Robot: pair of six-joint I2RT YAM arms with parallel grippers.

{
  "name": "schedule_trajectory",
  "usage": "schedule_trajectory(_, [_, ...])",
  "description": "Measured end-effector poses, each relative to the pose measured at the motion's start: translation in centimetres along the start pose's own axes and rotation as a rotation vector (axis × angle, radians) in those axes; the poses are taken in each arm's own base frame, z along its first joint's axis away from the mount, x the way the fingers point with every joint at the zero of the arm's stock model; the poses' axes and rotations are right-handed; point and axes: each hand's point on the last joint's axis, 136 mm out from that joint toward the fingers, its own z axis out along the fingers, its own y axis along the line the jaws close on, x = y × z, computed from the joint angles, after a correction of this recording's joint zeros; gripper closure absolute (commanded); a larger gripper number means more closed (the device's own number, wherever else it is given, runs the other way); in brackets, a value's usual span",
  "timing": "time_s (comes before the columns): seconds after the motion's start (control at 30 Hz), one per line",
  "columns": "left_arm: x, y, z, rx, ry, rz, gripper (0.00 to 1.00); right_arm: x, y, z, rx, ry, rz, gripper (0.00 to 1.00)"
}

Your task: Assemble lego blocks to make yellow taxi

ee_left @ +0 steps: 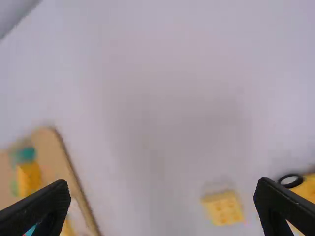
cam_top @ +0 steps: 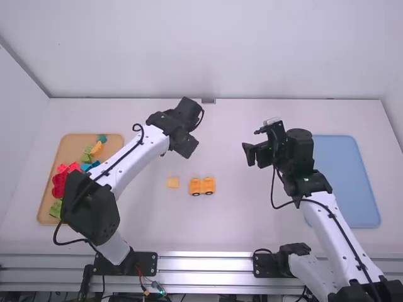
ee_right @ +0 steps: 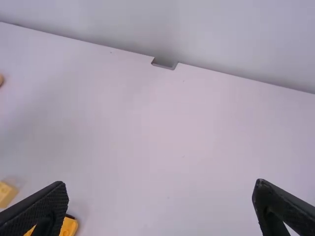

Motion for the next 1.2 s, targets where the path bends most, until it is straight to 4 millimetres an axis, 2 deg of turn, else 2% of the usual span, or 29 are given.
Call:
schedule_trajectory(0.07, [-0.5, -0.1, 0.2, 0.018, -0.027, 0.133, 0.01, 0.0, 0.0, 0.0, 0.000, 0.000, 0.000, 0.01])
schedule_trajectory(0.13, [0.1, -0.8, 0.7, 0.099, -0.030, 0.302, 0.01, 0.0, 0.0, 0.0, 0.000, 0.001, -0.001, 0.01])
schedule_trajectory(0.17, [1.1, -1.4, 1.1, 0.188, -0.029, 0.421, 0.01, 0.0, 0.0, 0.0, -0.001, 0.001, -0.004, 0.02])
schedule_trajectory(0.23, [2.0, -1.8, 1.3, 0.260, -0.038, 0.497, 0.01, 0.0, 0.0, 0.0, -0.001, 0.000, -0.003, 0.01])
schedule_trajectory(0.3, [4.6, -2.7, 1.6, 0.476, -0.105, 0.683, 0.01, 0.0, 0.0, 0.0, 0.000, 0.000, -0.006, 0.01])
schedule_trajectory(0.37, [5.5, -3.0, 1.6, 0.561, -0.168, 0.747, 0.01, 0.0, 0.0, 0.0, 0.000, 0.000, -0.007, 0.01])
schedule_trajectory(0.5, [7.8, -3.7, 1.8, 0.730, -0.435, 0.869, 0.01, 0.0, 0.0, 0.0, -0.001, 0.001, -0.004, 0.02])
schedule_trajectory(0.63, [10.5, -5.0, 2.5, 0.790, -0.690, 0.903, 0.01, 0.0, 0.0, 0.0, -0.001, 0.001, -0.004, 0.01])
schedule_trajectory(0.8, [10.8, -6.3, 3.7, 0.775, -0.850, 0.892, 0.01, 0.1, 0.2, 0.0, -0.005, 0.004, -0.006, 0.01])
schedule_trajectory(0.87, [10.8, -6.9, 4.8, 0.793, -0.872, 0.863, 0.01, 0.1, 0.6, 0.1, -0.015, 0.007, -0.010, 0.01])
schedule_trajectory(1.03, [12.2, -8.9, 7.2, 0.918, -0.861, 0.758, 0.01, 0.7, 1.9, 0.2, -0.049, 0.031, -0.038, 0.01])
schedule_trajectory(1.2, [12.9, -9.7, 8.4, 0.944, -0.855, 0.744, 0.01, 1.4, 3.0, 0.3, -0.078, 0.059, -0.107, 0.01])
